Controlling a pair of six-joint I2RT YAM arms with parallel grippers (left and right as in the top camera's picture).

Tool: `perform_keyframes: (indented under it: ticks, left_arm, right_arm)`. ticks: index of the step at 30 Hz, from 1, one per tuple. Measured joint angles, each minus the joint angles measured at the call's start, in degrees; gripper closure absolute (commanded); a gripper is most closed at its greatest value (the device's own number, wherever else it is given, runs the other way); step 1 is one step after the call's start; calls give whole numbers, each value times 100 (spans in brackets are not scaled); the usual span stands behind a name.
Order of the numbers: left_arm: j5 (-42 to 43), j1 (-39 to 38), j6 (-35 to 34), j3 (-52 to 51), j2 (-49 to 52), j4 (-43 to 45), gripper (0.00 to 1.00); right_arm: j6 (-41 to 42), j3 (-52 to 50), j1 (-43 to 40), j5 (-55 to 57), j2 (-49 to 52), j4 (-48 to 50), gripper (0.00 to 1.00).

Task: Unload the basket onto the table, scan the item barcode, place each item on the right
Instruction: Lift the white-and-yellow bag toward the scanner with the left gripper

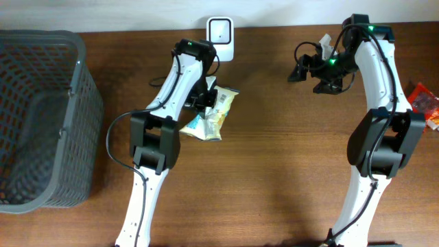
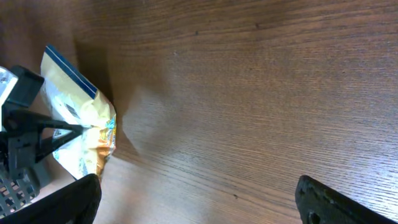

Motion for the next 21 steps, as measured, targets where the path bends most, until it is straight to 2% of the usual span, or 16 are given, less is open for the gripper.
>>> perform_keyframes:
  ticks: [2, 5, 9, 11, 15, 17, 19, 21]
  left_arm:
    - [-870, 22, -149, 573, 129, -457, 100]
    - [-2721, 140, -831, 1460, 131, -472, 100]
    - [-4682, 125, -1878, 1521, 131, -479, 100]
    - [-5403, 83, -2457, 1521, 131, -476, 100]
    - [-5814, -85, -3397, 1305, 131, -461, 100]
    - [-6000, -313, -3901, 649, 138, -382, 92]
    - [-6282, -551, -4135, -39, 142, -304, 81]
    - [-6461, -782, -4245, -247, 151, -455, 72]
  right_arm:
    - [2, 0, 0, 0, 0, 2, 1]
    - [0, 0, 0, 0, 0, -4, 1]
    - [-2, 0, 0, 2, 0, 0, 1]
    - [-11, 0, 0, 0, 0, 0, 1]
    - [-15, 0, 0, 0, 0, 0, 1]
    - [-15, 0, 0, 0, 0, 0, 1]
    - [-15, 0, 0, 0, 0, 4, 1]
    - [-15, 0, 0, 0, 0, 0, 1]
